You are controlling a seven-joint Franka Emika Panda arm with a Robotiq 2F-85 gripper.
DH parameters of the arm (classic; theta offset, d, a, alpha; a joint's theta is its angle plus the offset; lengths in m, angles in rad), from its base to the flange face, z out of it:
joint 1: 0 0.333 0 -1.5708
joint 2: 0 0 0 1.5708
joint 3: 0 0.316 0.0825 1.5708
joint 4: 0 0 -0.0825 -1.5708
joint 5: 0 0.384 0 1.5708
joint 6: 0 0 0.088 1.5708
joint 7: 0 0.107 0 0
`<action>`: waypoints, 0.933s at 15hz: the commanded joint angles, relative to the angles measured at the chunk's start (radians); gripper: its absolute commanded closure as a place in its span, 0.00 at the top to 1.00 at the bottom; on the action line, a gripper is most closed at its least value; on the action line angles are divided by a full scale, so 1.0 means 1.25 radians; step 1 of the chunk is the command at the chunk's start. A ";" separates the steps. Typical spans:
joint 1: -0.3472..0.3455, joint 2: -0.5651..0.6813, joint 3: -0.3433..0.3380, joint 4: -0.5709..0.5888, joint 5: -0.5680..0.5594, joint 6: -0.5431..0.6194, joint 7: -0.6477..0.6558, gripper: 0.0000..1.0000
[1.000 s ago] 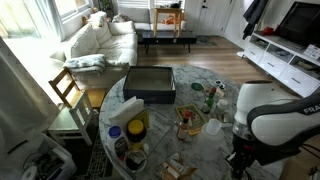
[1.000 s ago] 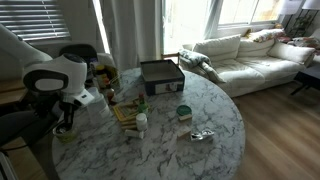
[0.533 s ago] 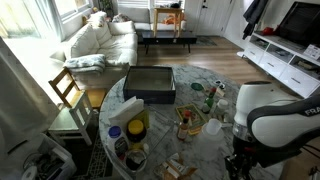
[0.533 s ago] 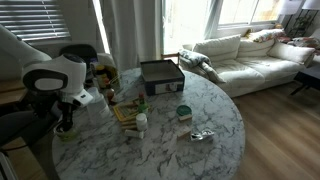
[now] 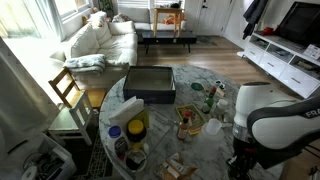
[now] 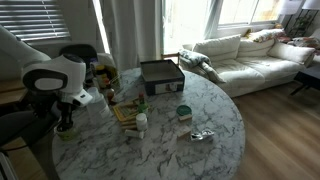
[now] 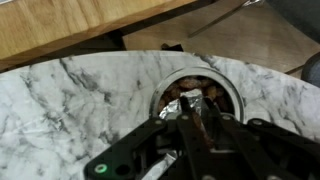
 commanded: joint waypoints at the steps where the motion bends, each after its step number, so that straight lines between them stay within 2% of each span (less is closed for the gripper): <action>1: 0.000 0.000 -0.001 -0.004 -0.025 -0.002 0.002 0.30; 3: -0.001 0.003 -0.001 -0.004 -0.032 0.007 0.003 0.47; 5: 0.000 0.005 -0.001 -0.005 -0.031 0.015 0.001 0.50; 6: 0.000 0.006 -0.001 -0.005 -0.029 0.020 -0.001 0.49; 10: 0.001 0.009 0.000 -0.006 -0.028 0.030 -0.002 0.12; 13: 0.001 0.011 0.000 -0.006 -0.032 0.035 0.000 0.09; 14: 0.001 0.012 0.000 -0.006 -0.032 0.036 -0.001 0.14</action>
